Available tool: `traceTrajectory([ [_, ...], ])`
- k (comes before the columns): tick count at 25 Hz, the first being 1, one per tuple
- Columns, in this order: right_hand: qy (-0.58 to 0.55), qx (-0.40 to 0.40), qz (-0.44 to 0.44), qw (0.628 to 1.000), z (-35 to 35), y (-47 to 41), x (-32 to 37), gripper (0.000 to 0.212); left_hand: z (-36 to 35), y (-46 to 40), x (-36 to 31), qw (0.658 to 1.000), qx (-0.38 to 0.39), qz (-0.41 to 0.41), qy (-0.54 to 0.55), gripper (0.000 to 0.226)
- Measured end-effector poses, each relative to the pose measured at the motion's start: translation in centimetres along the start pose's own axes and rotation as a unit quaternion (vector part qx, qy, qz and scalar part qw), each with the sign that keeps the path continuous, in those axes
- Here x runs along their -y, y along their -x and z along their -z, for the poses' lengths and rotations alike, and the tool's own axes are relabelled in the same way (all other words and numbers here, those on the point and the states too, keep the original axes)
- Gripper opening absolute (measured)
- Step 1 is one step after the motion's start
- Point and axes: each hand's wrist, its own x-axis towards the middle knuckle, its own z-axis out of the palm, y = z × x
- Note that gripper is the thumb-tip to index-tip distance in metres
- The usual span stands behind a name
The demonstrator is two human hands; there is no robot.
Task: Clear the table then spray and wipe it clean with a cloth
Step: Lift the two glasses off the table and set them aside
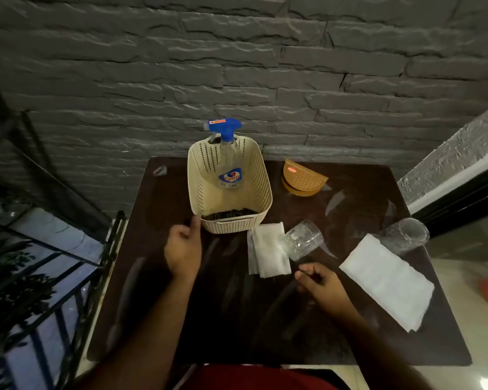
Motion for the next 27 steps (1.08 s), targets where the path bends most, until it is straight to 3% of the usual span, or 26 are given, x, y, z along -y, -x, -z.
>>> traceTrajectory([
  [2, -0.003, 0.003, -0.002, 1.000, 0.4, -0.3, 0.6, 0.017, 0.5, -1.1, -1.3, 0.999, -0.006, 0.040, 0.021, 0.065],
  [4, -0.004, 0.015, -0.004, 1.000, 0.8, -0.7, 0.9, 0.015, 0.3, -2.0, -2.9, 0.995, 0.058, 0.084, 0.016, 0.065],
  [6, -0.007, 0.027, -0.007, 1.000, 1.2, -1.1, 1.1, 0.013, -0.6, -2.4, -3.8, 0.990, 0.103, 0.093, 0.012, 0.051],
  [9, 0.003, 0.043, -0.011, 0.999, 1.5, -1.6, 0.9, 0.014, -1.4, -2.9, -4.1, 0.990, 0.106, 0.085, 0.022, 0.025],
  [11, 0.003, 0.045, -0.007, 0.999, 1.5, -1.9, 0.9, 0.015, -1.4, -3.3, -4.3, 0.990, 0.102, 0.087, 0.049, 0.020],
  [19, -0.002, 0.022, -0.022, 1.000, 2.1, -2.9, -0.6, 0.011, -0.5, -6.7, -2.7, 0.990, 0.031, 0.085, 0.104, 0.018],
  [23, 0.012, 0.009, -0.051, 0.999, 3.0, -3.7, -2.8, 0.015, -1.4, -3.6, 0.8, 0.993, -0.034, 0.097, 0.057, 0.042],
  [25, 0.029, 0.013, -0.052, 0.998, 3.5, -4.1, -3.9, 0.018, -2.8, -1.2, 3.6, 0.997, -0.007, 0.068, -0.019, 0.048],
  [27, 0.023, 0.000, -0.057, 0.998, 4.0, -4.2, -4.5, 0.020, -4.4, 2.0, 4.3, 0.994, 0.086, 0.050, -0.055, 0.039],
])
